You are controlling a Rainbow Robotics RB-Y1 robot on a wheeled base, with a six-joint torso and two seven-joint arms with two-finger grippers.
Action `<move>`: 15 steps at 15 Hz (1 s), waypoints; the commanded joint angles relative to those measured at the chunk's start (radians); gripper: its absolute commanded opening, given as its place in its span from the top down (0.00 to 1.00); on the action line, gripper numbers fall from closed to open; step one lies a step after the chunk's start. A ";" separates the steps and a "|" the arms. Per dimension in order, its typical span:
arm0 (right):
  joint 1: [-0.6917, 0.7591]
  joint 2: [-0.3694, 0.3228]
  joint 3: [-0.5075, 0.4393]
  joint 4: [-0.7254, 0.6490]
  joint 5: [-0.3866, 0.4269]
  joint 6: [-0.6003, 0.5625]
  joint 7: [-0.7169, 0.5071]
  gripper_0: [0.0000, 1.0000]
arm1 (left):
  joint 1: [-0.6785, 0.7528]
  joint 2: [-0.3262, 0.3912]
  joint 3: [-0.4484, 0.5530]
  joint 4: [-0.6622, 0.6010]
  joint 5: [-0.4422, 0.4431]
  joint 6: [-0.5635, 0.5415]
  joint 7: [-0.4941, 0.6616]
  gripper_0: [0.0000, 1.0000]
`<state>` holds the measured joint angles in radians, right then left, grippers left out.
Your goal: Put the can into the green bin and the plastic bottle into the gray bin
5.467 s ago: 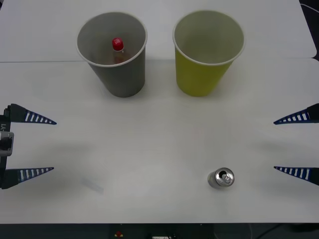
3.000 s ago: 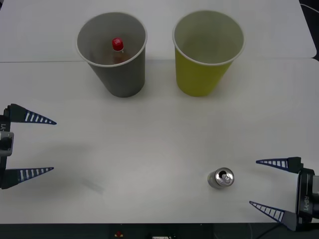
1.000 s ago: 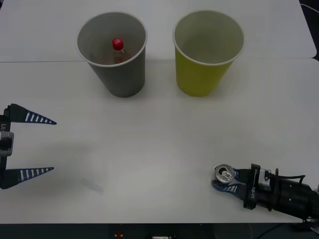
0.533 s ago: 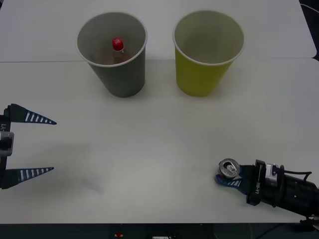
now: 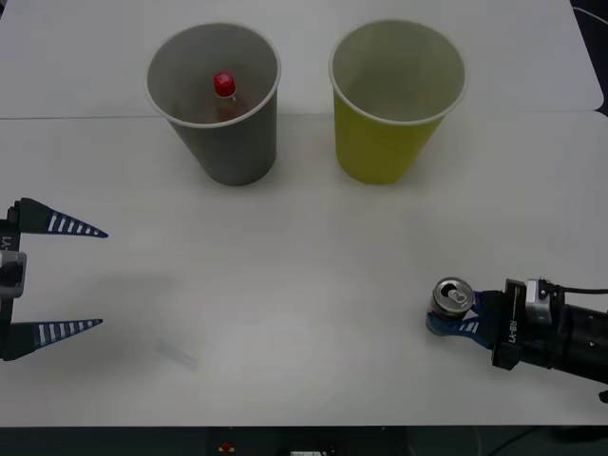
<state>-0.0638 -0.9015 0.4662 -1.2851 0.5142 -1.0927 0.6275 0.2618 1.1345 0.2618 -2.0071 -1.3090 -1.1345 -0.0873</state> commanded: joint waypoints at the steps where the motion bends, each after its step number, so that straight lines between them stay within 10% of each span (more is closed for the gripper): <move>1: 0.104 -0.008 -0.196 -0.174 0.204 0.053 -0.203 1.00 | 0.000 0.000 0.000 0.000 0.000 0.000 0.000 0.00; 8: 0.289 0.026 -0.606 -0.638 0.721 0.062 -0.994 1.00 | 0.000 0.000 0.000 0.000 0.000 0.000 0.000 0.00; 15: 0.286 0.053 -0.787 -0.827 0.923 0.045 -1.562 1.00 | 0.000 0.000 0.000 0.000 0.000 0.000 0.000 0.00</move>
<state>0.2258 -0.8484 -0.3004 -2.0983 1.4185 -1.0387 -0.8801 0.2618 1.1345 0.2618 -2.0071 -1.3090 -1.1345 -0.0873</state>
